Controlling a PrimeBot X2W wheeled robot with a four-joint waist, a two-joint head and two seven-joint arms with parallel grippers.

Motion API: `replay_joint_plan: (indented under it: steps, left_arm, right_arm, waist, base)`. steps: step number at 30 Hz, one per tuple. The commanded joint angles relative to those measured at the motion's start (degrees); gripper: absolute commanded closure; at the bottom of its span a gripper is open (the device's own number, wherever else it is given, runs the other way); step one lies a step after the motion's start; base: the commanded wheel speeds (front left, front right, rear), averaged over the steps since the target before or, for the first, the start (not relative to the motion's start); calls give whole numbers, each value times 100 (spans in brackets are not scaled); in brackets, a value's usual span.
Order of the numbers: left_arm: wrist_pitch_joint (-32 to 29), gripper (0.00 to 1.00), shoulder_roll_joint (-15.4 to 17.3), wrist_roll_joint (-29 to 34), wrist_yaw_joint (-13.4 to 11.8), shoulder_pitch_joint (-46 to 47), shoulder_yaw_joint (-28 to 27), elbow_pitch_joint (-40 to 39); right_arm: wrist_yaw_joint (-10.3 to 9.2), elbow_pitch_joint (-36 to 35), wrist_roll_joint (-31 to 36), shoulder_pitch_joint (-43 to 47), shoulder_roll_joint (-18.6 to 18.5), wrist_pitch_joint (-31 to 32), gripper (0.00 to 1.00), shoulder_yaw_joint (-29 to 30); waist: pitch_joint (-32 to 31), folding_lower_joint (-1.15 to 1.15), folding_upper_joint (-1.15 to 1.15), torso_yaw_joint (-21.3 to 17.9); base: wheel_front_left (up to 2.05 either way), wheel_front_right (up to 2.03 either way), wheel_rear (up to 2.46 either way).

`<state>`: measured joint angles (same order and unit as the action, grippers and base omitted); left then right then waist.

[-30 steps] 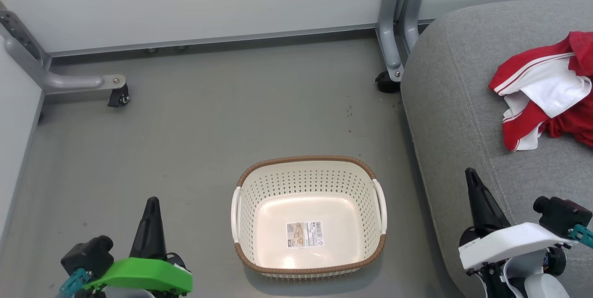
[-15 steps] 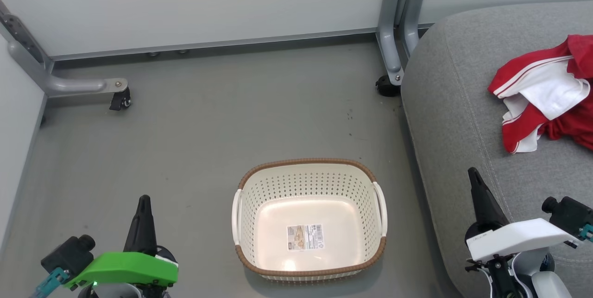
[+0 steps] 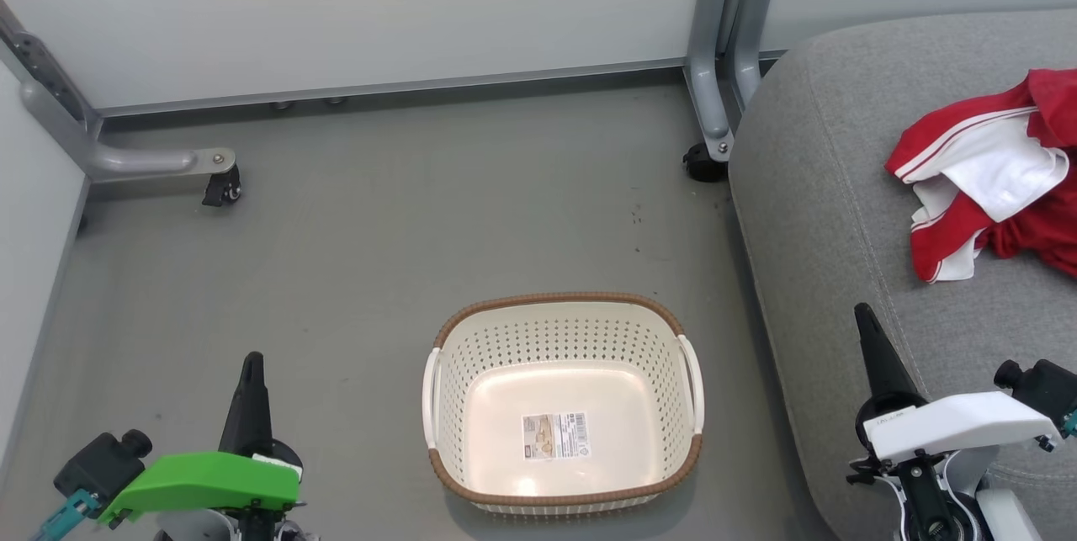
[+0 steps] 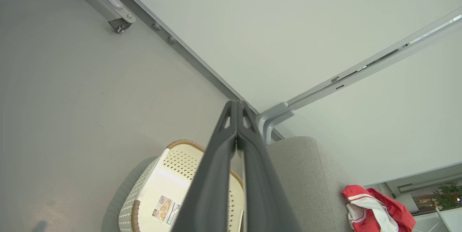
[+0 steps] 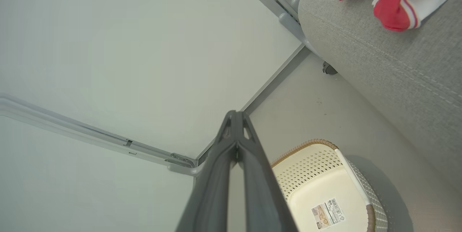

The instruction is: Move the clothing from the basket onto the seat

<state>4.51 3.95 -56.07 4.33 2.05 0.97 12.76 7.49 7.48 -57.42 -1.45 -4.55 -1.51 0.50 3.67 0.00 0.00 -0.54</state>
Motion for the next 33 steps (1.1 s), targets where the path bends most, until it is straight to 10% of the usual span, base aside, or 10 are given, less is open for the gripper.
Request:
replay_joint_plan:
  steps: [1, 33]
  left_arm:
    - [-40, 100, 36, -172, 37, 174, -44, -53]
    - [-526, 100, 30, -2050, 191, 307, -333, 38]
  right_arm:
    - [1, -16, -173, -125, -47, 36, 100, 20]
    - [1, 325, -2023, -305, -47, 320, 100, 181]
  waist:
    - [-6, 0, 0, 1]
    - [-157, 0, 0, 25]
  base:
    - [0, 0, 0]
    - [0, 0, 0]
